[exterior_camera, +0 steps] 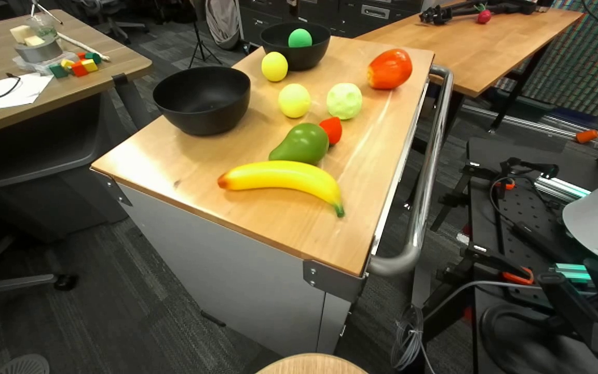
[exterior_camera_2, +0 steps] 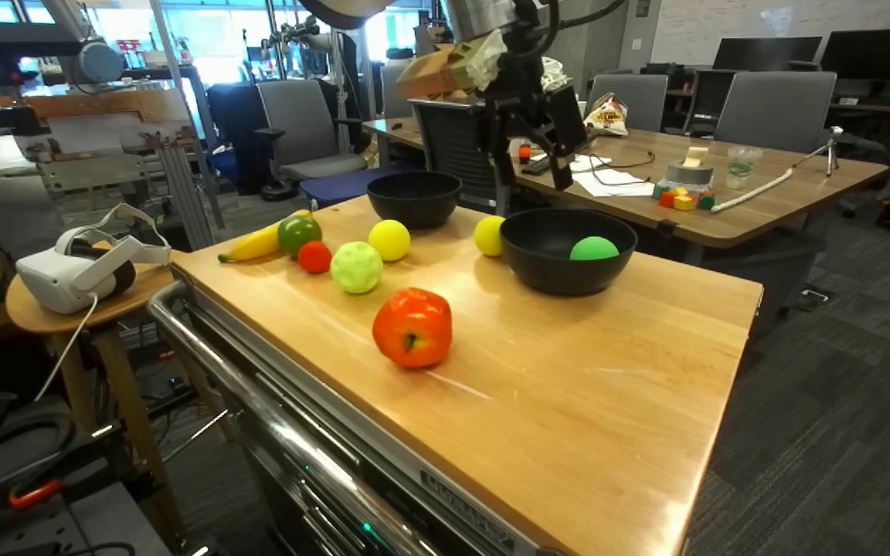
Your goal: Remove the fruits from the left and right bowl respectively and put them on the table
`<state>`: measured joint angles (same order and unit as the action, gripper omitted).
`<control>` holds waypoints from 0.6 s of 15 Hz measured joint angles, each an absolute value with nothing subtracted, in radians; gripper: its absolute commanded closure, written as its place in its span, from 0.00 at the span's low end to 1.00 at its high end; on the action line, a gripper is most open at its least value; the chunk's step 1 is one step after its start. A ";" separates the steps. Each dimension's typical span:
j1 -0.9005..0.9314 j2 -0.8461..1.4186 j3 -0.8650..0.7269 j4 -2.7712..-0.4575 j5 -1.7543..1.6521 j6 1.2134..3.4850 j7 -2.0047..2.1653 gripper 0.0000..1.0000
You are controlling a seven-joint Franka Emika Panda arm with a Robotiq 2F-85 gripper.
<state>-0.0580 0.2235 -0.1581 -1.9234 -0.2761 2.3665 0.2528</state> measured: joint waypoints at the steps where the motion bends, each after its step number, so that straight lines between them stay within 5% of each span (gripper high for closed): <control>1: -0.070 0.247 -0.164 -1.891 -0.252 2.335 0.268 0.00; 9: -0.121 0.483 -0.164 -1.649 0.031 2.243 0.339 0.00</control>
